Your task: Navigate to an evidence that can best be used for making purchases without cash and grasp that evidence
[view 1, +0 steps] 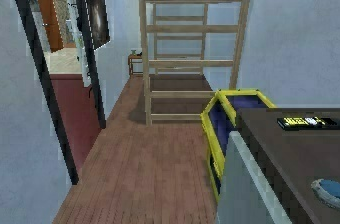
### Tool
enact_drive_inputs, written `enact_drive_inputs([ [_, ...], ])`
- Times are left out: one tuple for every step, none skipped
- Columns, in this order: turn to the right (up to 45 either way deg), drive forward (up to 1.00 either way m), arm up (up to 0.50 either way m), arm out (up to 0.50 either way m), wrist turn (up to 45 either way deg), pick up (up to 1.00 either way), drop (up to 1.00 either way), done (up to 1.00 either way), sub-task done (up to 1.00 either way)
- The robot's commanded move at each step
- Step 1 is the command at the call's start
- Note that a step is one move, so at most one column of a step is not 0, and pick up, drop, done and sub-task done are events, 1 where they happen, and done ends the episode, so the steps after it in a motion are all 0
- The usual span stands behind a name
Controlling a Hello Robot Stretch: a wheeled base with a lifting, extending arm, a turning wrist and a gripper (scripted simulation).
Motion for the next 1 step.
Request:
enact_drive_inputs([
  [0.0,0.0,0.0,0.0,33.0,0.0,0.0,0.0,0.0],
])
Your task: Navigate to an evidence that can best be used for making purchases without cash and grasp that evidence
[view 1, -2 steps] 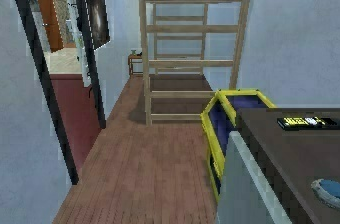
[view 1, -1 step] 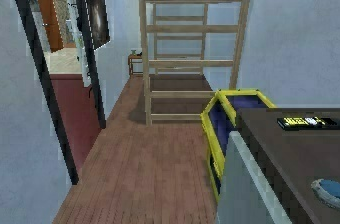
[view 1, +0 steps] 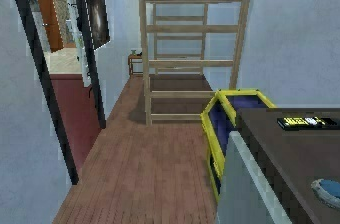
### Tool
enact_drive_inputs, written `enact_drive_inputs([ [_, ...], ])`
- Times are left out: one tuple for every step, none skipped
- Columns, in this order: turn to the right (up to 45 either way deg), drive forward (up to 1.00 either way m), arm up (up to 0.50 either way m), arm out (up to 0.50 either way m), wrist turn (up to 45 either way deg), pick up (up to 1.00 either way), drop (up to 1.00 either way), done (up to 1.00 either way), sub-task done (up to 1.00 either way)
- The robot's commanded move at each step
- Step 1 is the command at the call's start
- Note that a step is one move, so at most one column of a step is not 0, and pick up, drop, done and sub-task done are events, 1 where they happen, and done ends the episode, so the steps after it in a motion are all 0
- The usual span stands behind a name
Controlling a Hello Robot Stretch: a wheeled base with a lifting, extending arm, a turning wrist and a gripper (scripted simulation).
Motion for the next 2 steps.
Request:
enact_drive_inputs([
  [0.0,0.0,0.0,0.0,0.0,1.0,0.0,0.0,0.0],
  [0.0,0.0,0.0,0.0,0.0,0.0,0.0,1.0,0.0],
])
